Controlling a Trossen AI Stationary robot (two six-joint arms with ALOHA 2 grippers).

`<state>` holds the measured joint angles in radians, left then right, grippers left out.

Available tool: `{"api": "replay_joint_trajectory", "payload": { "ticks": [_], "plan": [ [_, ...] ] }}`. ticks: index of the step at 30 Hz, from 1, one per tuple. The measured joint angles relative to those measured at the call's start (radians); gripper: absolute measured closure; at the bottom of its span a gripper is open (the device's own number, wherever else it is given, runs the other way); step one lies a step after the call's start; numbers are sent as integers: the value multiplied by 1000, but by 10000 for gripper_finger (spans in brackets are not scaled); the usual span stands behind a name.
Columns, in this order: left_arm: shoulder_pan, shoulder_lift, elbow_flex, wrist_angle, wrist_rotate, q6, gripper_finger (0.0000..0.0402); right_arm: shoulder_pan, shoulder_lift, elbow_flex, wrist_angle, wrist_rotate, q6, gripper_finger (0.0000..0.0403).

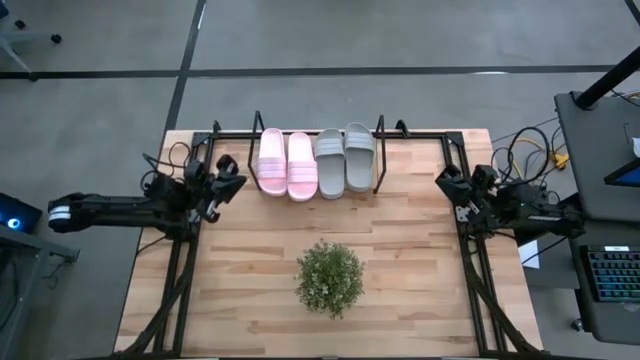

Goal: Pick and place slides into the shelf
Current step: Return to Home Position

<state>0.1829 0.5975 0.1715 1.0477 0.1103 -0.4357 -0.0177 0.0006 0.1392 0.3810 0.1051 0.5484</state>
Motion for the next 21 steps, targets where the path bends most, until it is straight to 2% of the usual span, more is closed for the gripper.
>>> {"api": "replay_joint_trajectory", "payload": {
  "ticks": [5,10,14,21],
  "plan": [
    [0,-39,-36,0,12,15,402,0,0,-8,0,0,1,394],
    [0,-145,-77,-33,13,13,402,0,0,-24,-1,7,19,394],
    [0,-238,-78,-167,13,0,402,0,0,-35,-2,9,38,394],
    [0,-405,-46,-534,7,-3,402,0,0,-42,-3,3,33,394]
  ]
}}
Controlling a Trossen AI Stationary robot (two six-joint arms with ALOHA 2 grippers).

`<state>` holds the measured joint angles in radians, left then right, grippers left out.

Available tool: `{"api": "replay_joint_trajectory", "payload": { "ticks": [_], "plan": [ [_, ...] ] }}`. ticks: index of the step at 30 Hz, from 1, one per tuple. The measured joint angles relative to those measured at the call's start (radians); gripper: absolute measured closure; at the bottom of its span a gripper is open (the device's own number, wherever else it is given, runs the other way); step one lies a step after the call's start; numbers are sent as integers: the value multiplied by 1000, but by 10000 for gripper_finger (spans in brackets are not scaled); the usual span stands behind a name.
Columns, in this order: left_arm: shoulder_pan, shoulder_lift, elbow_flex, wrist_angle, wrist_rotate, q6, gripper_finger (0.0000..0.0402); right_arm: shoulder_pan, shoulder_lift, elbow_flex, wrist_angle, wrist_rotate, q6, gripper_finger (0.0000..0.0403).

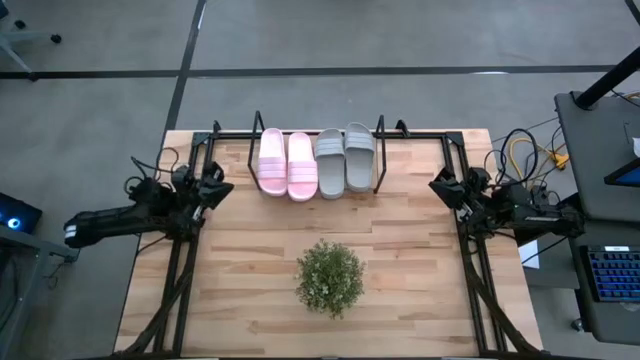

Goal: Pick and place slides into the shelf
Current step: Return to Home Position

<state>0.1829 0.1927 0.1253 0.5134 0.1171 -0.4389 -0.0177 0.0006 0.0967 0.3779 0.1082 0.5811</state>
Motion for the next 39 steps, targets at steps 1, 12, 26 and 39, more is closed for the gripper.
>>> {"api": "replay_joint_trajectory", "payload": {
  "ticks": [1,12,26,39],
  "plan": [
    [0,-20,8,-59,-2,0,402,0,0,0,-3,-3,-3,394],
    [0,-165,27,-424,-56,34,402,0,0,-31,-7,-58,-33,394],
    [0,-157,12,-595,-101,73,402,0,0,-81,-45,-161,-66,394],
    [0,-163,24,-783,-119,186,402,0,0,-81,-230,-212,-66,394]
  ]
}}
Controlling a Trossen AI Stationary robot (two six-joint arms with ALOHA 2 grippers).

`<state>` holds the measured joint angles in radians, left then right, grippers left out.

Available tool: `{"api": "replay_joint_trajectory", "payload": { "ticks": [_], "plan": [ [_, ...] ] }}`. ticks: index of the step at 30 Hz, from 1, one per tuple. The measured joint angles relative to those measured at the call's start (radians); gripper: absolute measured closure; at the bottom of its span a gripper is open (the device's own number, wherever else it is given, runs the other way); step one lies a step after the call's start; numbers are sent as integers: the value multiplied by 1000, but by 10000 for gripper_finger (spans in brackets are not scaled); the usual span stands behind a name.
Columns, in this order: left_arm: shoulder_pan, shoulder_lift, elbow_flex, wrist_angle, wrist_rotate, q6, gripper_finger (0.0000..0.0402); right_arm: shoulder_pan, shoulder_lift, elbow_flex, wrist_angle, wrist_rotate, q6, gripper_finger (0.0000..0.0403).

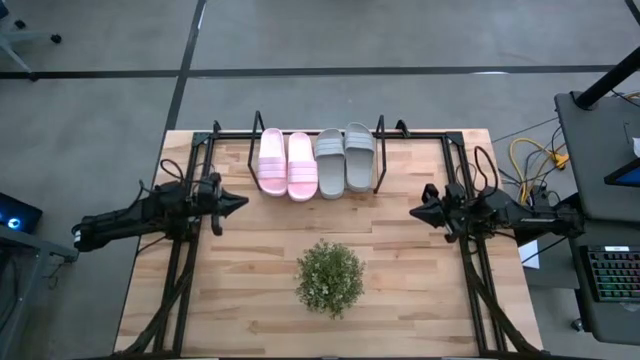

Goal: Pick and place slides into the shelf
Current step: Return to Home Position

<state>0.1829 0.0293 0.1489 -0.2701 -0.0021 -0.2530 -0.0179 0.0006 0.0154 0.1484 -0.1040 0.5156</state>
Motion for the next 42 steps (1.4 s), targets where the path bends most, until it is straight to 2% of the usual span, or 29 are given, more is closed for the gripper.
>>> {"api": "replay_joint_trajectory", "payload": {
  "ticks": [6,11,19,26,42],
  "plan": [
    [0,-2,-21,165,0,57,402,0,0,0,16,1,-1,394],
    [0,-2,-55,184,-1,53,402,0,0,0,14,1,-4,394],
    [0,-2,-104,300,-5,28,402,0,0,0,12,1,-3,394],
    [0,0,-118,288,-61,24,402,0,1,0,-27,0,8,394],
    [0,20,-118,285,-55,-135,402,0,1,0,-34,0,7,394]
  ]
}}
